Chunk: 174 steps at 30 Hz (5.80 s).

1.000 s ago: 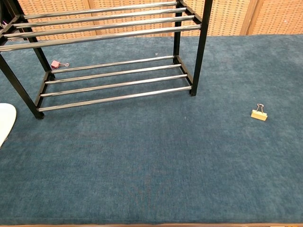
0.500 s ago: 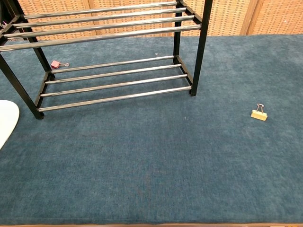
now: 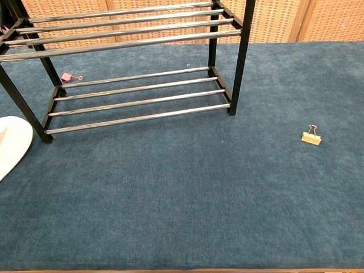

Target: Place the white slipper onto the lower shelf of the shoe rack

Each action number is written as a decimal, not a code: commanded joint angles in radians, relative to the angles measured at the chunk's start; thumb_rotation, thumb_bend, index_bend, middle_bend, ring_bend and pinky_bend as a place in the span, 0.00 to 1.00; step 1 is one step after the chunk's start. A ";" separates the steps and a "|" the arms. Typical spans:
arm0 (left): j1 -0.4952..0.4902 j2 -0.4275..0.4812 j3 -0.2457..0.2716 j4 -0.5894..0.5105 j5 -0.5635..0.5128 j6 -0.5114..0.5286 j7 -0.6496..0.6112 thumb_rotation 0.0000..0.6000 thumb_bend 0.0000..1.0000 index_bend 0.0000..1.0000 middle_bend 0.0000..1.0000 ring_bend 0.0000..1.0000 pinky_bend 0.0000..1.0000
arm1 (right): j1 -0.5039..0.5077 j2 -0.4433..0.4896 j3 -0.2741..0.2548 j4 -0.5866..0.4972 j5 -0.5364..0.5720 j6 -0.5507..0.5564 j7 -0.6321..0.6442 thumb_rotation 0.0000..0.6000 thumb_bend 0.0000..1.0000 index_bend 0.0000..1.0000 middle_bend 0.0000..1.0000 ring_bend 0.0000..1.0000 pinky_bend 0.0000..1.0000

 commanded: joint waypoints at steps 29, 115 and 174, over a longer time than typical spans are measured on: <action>-0.033 0.035 0.133 0.127 0.257 0.183 -0.352 1.00 0.66 0.76 0.57 0.47 0.56 | -0.004 0.009 0.002 -0.006 0.007 0.001 0.009 1.00 0.00 0.00 0.00 0.00 0.00; -0.463 -0.214 -0.218 0.025 -0.171 -0.336 0.265 1.00 0.66 0.78 0.58 0.48 0.57 | -0.001 0.036 0.019 -0.005 0.087 -0.055 0.058 1.00 0.00 0.00 0.00 0.00 0.00; -0.578 -0.358 -0.432 -0.011 -0.752 -0.216 0.948 1.00 0.61 0.80 0.61 0.52 0.61 | 0.007 0.043 0.017 0.004 0.108 -0.094 0.090 1.00 0.00 0.00 0.00 0.00 0.00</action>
